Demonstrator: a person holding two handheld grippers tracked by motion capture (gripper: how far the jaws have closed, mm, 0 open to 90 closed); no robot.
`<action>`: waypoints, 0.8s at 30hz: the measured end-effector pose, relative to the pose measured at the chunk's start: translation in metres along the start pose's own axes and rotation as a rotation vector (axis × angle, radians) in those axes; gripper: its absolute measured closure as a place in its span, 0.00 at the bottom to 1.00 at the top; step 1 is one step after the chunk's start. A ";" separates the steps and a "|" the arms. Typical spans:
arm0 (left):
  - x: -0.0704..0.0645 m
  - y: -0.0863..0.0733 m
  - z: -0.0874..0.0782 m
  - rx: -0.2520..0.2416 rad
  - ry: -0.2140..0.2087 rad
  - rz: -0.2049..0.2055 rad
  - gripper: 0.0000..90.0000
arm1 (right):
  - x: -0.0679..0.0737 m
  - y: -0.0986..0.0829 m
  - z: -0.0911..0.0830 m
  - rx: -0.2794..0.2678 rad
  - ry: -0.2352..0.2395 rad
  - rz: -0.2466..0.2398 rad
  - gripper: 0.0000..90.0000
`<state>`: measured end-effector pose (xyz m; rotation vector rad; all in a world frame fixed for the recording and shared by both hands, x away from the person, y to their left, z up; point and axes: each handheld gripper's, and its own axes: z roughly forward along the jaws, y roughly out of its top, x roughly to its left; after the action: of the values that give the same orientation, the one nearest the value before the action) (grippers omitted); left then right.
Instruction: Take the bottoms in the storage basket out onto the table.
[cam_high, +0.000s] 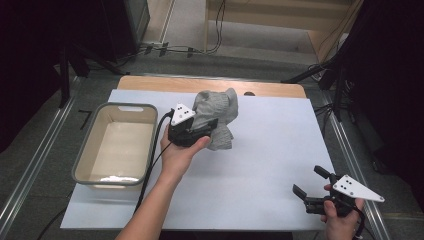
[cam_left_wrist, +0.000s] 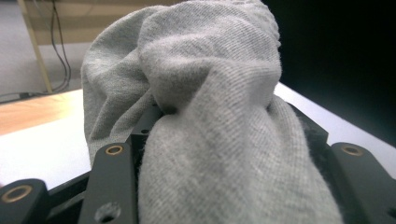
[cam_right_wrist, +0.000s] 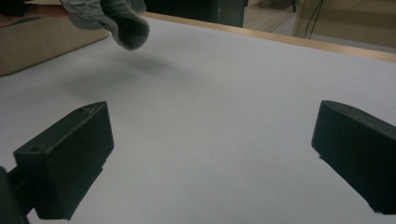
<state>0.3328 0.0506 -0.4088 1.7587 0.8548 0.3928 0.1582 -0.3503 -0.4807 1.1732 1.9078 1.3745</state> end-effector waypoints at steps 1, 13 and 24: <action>0.000 -0.001 0.002 0.011 -0.005 0.002 0.47 | 0.000 0.000 0.000 -0.001 0.000 0.000 0.00; -0.006 -0.020 0.023 0.094 -0.024 0.013 0.46 | -0.001 -0.001 0.000 -0.001 -0.002 0.003 0.00; -0.021 -0.035 0.041 0.168 -0.042 0.042 0.43 | -0.001 -0.001 0.000 0.001 0.000 0.003 0.00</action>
<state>0.3320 0.0130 -0.4522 1.9354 0.8416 0.3176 0.1586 -0.3509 -0.4814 1.1768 1.9081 1.3752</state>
